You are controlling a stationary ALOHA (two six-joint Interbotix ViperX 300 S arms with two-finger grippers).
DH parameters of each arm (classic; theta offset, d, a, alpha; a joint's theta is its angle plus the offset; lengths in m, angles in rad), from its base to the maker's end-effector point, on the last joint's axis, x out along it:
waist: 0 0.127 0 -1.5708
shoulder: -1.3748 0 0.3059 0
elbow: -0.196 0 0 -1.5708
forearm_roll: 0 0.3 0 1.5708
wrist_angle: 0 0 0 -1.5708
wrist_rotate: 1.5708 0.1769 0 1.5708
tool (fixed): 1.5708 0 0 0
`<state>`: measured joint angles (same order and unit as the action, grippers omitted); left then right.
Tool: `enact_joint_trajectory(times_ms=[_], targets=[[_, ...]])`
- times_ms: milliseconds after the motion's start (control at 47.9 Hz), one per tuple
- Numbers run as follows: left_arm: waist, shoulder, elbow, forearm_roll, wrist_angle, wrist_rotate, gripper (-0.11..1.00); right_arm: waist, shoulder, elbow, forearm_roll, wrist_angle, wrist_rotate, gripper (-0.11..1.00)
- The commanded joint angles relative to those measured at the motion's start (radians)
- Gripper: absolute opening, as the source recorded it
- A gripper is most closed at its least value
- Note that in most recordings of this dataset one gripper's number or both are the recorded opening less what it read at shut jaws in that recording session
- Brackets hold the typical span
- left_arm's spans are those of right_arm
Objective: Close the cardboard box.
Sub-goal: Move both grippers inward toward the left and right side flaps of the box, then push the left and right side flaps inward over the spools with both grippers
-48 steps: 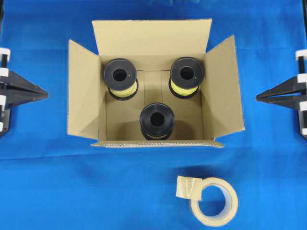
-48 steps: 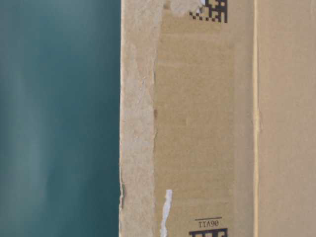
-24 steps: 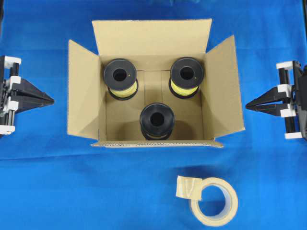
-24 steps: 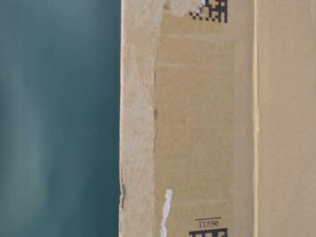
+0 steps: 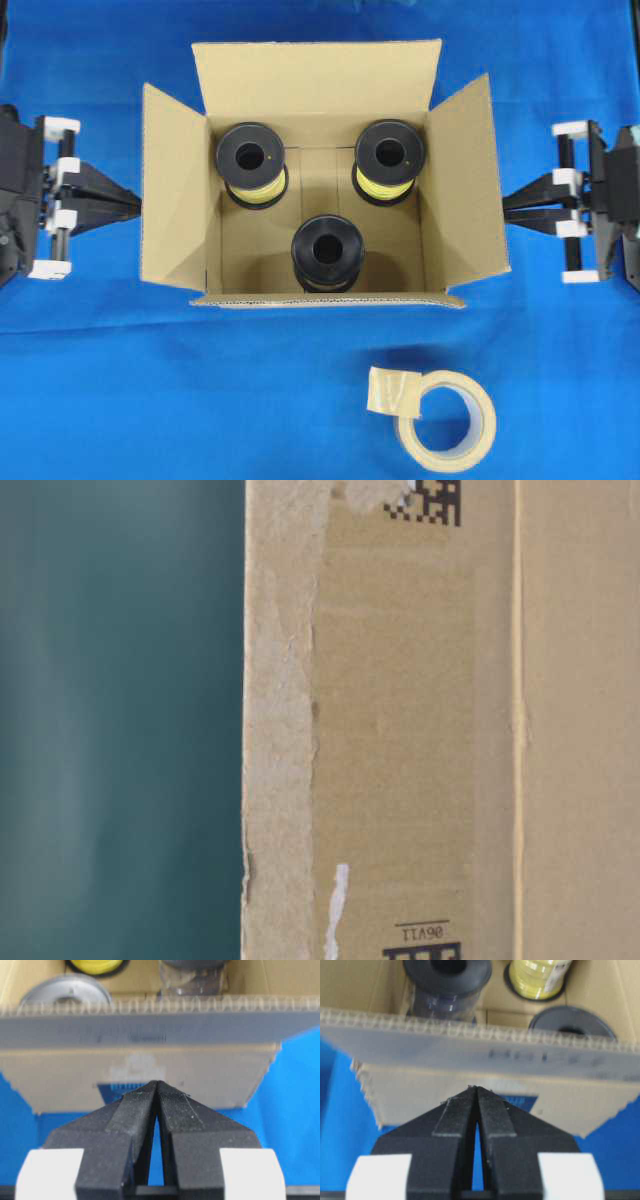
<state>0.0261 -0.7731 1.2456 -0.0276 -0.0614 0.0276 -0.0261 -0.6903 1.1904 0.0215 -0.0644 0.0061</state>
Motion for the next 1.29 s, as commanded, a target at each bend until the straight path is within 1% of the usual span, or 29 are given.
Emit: enact_joint_trajectory(times_ms=[0, 167, 292, 438, 668, 876, 1085, 1273], targets=[[-0.002, 0.032, -0.044, -0.002, -0.040, 0.003, 0.00, -0.003, 0.031, -0.049, -0.002, -0.040, -0.003, 0.01], [-0.002, 0.091, -0.069, -0.002, -0.115, 0.008, 0.00, -0.003, 0.097, -0.087, -0.003, -0.101, -0.008, 0.01], [-0.002, 0.132, -0.080, -0.002, -0.150, 0.008, 0.00, -0.008, 0.156, -0.104, -0.003, -0.170, -0.008, 0.01], [-0.002, 0.187, -0.100, -0.002, -0.196, 0.008, 0.00, -0.020, 0.235, -0.138, -0.003, -0.215, -0.008, 0.01], [-0.002, 0.310, -0.141, -0.002, -0.239, 0.008, 0.00, -0.032, 0.360, -0.209, -0.003, -0.232, -0.008, 0.01], [-0.002, 0.445, -0.178, -0.002, -0.278, 0.008, 0.00, -0.044, 0.445, -0.230, 0.002, -0.238, -0.002, 0.01], [-0.002, 0.532, -0.209, -0.002, -0.299, 0.006, 0.00, -0.046, 0.479, -0.230, 0.003, -0.253, -0.002, 0.01], [-0.002, 0.552, -0.221, -0.002, -0.299, 0.006, 0.00, -0.046, 0.483, -0.229, 0.003, -0.253, -0.002, 0.01]])
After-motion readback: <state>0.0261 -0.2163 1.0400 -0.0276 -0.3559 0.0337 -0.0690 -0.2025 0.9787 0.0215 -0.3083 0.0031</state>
